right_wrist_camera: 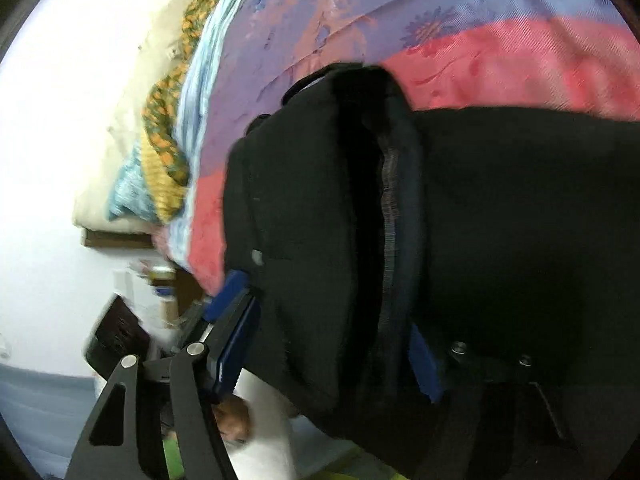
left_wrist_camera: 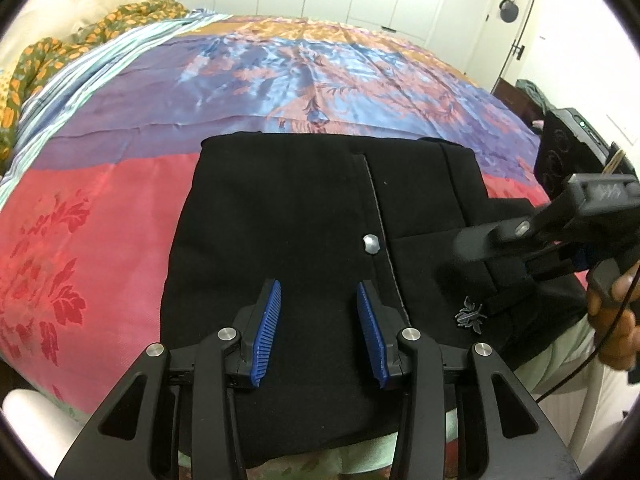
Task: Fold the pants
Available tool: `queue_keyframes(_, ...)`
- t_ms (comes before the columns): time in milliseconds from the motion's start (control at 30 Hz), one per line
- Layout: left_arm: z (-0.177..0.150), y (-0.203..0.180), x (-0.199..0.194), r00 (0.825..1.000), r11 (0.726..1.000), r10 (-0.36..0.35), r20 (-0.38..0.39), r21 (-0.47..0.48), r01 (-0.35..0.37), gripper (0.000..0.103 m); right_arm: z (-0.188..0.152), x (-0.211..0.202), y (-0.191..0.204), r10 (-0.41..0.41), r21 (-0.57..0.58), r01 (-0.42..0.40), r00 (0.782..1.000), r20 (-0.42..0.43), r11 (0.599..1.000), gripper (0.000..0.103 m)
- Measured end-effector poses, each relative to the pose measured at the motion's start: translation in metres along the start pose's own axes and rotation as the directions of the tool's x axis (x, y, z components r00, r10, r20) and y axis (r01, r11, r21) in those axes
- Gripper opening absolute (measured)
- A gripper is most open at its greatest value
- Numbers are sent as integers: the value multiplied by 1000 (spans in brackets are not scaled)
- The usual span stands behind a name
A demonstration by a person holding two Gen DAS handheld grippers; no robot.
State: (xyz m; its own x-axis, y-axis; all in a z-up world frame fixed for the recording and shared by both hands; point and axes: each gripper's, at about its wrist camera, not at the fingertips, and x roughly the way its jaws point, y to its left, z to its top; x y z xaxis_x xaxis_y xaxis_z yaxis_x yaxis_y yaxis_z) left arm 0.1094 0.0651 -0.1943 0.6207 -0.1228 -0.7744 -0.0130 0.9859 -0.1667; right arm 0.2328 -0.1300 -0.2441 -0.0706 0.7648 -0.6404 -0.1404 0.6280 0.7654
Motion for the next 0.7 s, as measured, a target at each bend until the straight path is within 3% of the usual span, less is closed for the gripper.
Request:
queue_keyframes(33, 0, 0, 0, 1000, 1000, -2, 2, -2, 2, 41, 0, 5, 6, -39, -30, 39, 999, 5, 999, 58)
queue_keyframes(67, 0, 1, -2, 1000, 1000, -9, 1, -6, 9, 41, 0, 7, 11, -113, -81, 114, 993, 19, 990, 41)
queue_keyframes(133, 5, 8, -15, 1000, 999, -6, 18, -41, 7, 43, -3, 6, 21, -143, -130, 147, 989, 45, 980, 35)
queue_keyframes(167, 6, 14, -29, 998, 997, 20, 64, -77, -15, 45, -5, 1, 28, -148, -150, 157, 987, 66, 976, 30)
queue_keyframes(200, 7, 22, -48, 990, 992, 39, 135, -122, -22, 59, -6, -5, 34, -139, -158, 150, 987, 83, 976, 26)
queue_keyframes(233, 6, 33, -66, 977, 986, 54, 204, -169, -19, 74, -9, -15, 40, -113, -158, 129, 988, 107, 979, 25)
queue_keyframes(300, 4, 52, -87, 956, 969, 112, 272, -244, -44, 75, -12, -41, 51, -42, -153, 66, 987, 158, 986, 24)
queue_keyframes(367, -1, 69, -92, 950, 951, 160, 269, -300, -75, 75, -16, -69, 61, -1, -191, 36, 983, 184, 981, 23)
queue_keyframes(533, -13, 95, -75, 974, 909, 152, 170, -411, -70, 70, -31, -135, 64, 43, -202, 9, 968, 248, 979, 23)
queue_keyframes(700, -9, 75, -73, 976, 937, 135, 172, -341, -69, 70, -45, -179, 22, 2, -145, 40, 960, 281, 989, 22)
